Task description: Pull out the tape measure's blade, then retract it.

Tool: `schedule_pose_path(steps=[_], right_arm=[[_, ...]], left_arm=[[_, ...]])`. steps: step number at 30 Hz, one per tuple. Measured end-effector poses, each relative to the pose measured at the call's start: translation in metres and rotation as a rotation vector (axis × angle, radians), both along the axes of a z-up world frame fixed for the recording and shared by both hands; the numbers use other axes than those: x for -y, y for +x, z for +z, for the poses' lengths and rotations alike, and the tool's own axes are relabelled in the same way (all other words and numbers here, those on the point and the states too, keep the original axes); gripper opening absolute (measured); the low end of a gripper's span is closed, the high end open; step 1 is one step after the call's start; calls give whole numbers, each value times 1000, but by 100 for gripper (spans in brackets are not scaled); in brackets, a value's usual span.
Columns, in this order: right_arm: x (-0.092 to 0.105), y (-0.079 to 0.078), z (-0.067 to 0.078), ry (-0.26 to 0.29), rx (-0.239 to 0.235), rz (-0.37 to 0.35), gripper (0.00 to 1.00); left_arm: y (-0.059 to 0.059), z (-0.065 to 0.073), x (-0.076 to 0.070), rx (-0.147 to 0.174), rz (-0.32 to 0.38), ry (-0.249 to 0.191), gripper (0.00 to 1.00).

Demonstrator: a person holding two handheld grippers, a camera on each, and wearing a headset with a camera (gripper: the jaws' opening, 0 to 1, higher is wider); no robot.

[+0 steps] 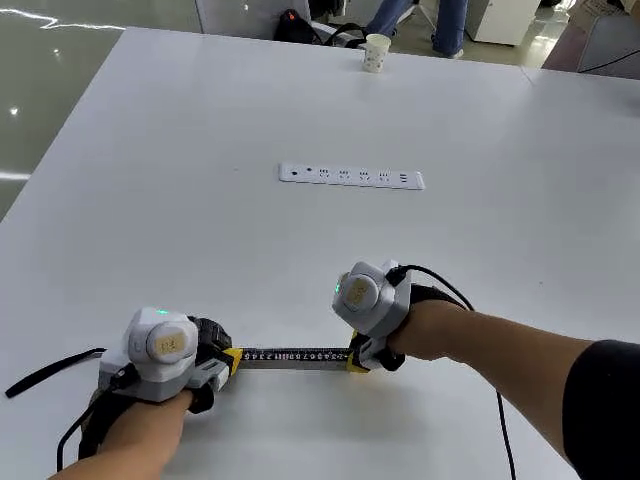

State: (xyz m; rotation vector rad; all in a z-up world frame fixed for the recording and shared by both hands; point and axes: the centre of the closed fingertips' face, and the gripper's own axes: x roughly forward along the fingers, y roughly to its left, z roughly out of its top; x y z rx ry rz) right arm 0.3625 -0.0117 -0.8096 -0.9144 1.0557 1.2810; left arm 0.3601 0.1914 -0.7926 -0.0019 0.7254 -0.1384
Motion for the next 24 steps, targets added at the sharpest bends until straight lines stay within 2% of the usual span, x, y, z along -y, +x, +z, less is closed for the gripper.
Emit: schedule_pose_path(steps=[8, 15, 19, 20, 21, 23, 24], right_arm=[[-1, 0, 0, 8, -6, -7, 11], [-1, 0, 0, 4, -6, -3, 11], [-2, 1, 0, 3, -8, -5, 11], [-2, 1, 0, 3, -8, -6, 11], [-2, 1, 0, 2, -8, -7, 11], [-2, 1, -1, -1, -9, -8, 11], [-2, 1, -1, -2, -9, -8, 11]], left_arm=[[3, 0, -1, -6, 9, -18, 65], [-2, 1, 0, 3, 20, -11, 66], [-3, 5, 0, 12, 47, -51, 65], [-1, 8, -1, 26, 57, -63, 65], [2, 13, 1, 55, 71, -82, 65], [3, 14, 0, 49, 83, -98, 67], [4, 13, -1, 44, 80, -87, 66]])
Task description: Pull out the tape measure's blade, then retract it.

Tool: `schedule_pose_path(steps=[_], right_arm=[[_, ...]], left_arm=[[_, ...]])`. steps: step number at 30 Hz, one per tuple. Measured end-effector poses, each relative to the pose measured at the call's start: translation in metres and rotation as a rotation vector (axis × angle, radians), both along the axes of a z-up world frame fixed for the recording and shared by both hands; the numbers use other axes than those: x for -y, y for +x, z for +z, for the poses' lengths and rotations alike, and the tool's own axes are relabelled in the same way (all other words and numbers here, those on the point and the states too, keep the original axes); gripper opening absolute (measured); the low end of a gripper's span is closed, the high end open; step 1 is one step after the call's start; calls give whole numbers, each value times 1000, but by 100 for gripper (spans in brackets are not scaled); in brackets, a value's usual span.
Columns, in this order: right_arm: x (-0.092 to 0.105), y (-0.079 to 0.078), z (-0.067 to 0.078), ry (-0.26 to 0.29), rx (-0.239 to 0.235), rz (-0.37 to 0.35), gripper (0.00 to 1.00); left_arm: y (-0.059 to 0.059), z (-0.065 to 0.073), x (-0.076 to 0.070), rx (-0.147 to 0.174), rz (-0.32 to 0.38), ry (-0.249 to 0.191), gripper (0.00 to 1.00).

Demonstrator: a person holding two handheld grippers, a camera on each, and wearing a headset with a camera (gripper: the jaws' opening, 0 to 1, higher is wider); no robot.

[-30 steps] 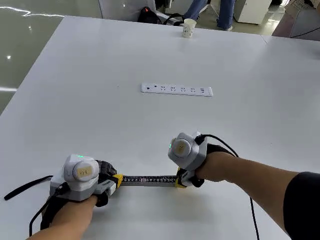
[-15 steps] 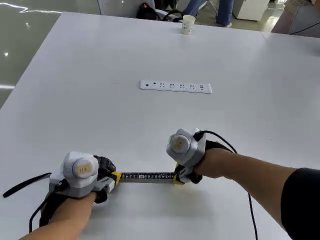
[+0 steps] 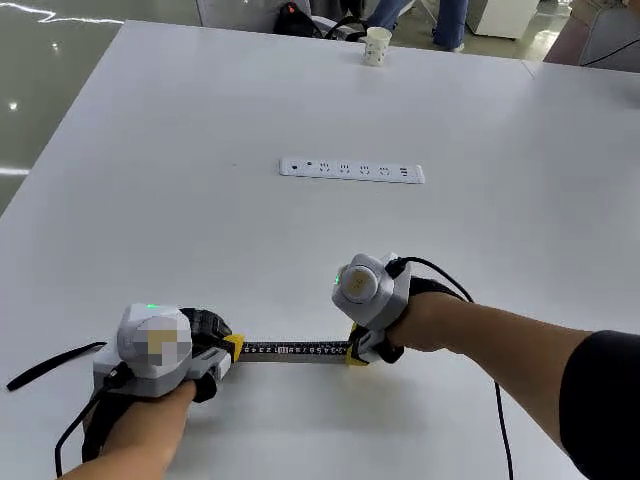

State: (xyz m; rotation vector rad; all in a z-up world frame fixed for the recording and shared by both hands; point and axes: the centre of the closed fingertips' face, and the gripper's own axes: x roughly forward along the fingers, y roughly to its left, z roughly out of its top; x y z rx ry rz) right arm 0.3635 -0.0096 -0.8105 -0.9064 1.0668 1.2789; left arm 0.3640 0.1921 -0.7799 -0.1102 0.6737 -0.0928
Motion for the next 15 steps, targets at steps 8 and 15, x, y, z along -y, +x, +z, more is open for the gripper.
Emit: schedule_pose_path(steps=[8, 15], right_arm=[[-1, 0, 1, 0, -2, -1, 11], [-2, -1, 1, -9, 4, 2, 11]], left_arm=[[-2, -1, 2, -4, -19, 25, 62], [-3, -1, 4, -2, -20, 18, 62]])
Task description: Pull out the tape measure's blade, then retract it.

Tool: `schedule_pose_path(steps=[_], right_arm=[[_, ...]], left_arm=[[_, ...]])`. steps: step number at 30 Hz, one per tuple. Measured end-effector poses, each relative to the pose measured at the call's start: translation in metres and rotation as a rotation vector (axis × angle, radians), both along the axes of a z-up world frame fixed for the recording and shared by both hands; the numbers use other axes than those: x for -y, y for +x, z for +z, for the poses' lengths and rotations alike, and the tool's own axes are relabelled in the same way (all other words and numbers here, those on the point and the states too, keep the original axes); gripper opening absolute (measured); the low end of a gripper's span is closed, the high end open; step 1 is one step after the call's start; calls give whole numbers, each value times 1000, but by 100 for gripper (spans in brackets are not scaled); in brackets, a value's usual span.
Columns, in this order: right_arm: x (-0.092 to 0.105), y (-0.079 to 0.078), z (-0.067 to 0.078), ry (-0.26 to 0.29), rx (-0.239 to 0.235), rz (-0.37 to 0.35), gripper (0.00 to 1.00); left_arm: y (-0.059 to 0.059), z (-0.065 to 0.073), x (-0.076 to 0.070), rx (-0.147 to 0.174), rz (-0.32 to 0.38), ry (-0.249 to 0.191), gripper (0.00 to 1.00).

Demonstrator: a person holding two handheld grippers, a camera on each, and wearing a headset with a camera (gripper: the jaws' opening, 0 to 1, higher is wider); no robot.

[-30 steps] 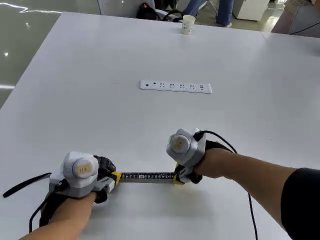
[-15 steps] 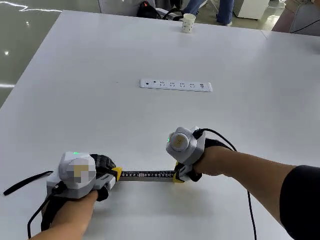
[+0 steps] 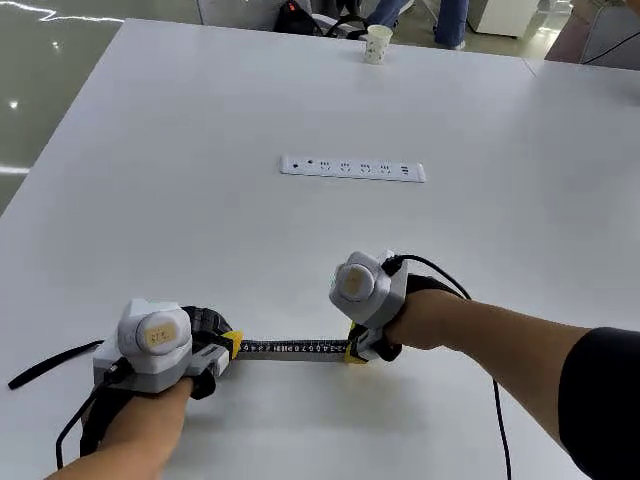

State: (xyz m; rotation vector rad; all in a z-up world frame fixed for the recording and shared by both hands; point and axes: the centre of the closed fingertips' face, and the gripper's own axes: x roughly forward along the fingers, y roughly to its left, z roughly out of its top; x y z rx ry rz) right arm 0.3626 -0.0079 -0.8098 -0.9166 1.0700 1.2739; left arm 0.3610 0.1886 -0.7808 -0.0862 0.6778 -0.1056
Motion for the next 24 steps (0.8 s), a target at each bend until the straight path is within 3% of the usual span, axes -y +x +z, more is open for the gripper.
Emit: schedule_pose_path(steps=[9, 17, 24], right_arm=[[-3, -1, 0, 0, 14, 9, 11], [-6, -1, 0, 34, 7, 6, 10], [-8, -1, 1, 7, 19, 24, 11]], left_arm=[[-1, -1, -1, -7, -3, -1, 62], [-1, -1, -1, -11, -3, -7, 62], [-1, -1, -1, -16, -8, -7, 62]])
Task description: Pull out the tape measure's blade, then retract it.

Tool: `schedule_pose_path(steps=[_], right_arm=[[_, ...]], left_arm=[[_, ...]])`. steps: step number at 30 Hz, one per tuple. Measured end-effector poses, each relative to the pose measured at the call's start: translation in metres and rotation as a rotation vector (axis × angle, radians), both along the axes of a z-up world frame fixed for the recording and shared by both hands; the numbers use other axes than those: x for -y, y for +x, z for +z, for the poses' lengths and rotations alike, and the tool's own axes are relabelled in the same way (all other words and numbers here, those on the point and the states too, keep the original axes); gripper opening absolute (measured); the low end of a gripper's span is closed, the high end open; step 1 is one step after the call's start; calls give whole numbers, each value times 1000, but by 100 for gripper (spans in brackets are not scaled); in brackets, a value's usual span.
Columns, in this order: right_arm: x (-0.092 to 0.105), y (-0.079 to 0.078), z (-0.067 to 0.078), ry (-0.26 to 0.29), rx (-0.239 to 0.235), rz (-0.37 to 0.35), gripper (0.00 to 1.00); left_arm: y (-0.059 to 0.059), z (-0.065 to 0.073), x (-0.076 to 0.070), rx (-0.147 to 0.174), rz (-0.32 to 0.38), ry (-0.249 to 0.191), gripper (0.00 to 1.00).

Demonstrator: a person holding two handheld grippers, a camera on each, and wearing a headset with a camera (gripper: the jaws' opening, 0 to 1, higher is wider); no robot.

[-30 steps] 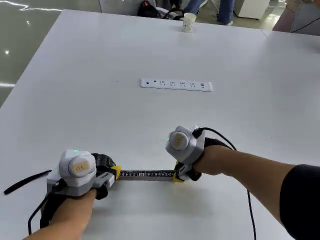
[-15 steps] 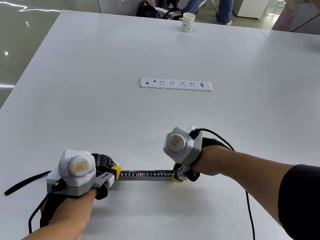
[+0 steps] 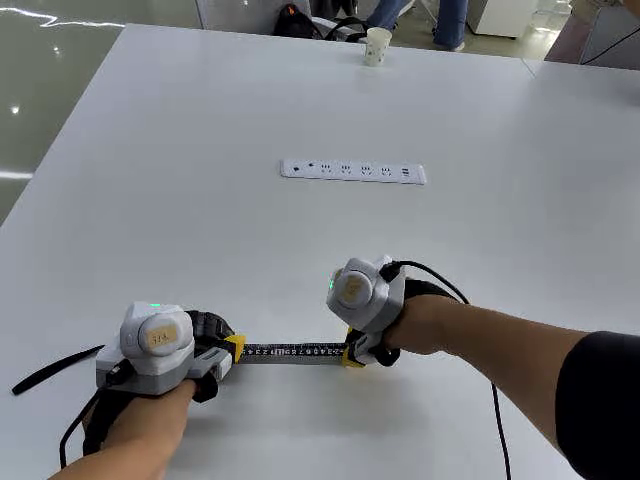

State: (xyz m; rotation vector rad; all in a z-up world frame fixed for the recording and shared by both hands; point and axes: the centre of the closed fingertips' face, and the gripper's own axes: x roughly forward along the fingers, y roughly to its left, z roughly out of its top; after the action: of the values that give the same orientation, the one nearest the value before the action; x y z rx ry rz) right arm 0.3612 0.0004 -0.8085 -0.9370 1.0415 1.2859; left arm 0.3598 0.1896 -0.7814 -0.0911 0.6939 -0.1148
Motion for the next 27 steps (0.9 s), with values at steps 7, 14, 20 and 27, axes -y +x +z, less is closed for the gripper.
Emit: schedule_pose_path(steps=[7, 14, 20, 27], right_arm=[[-1, -1, 1, -17, 7, 9, 11], [-2, -1, 1, -28, 8, 1, 11], [-2, -1, 0, -26, 11, -2, 11], [-3, -1, -1, -19, 8, -27, 12]], left_arm=[[0, 0, 0, -7, -2, -1, 62], [0, 0, 0, -10, -3, -2, 62], [0, 0, 0, -11, -3, -3, 62], [1, 0, -2, -14, -4, -4, 62]])
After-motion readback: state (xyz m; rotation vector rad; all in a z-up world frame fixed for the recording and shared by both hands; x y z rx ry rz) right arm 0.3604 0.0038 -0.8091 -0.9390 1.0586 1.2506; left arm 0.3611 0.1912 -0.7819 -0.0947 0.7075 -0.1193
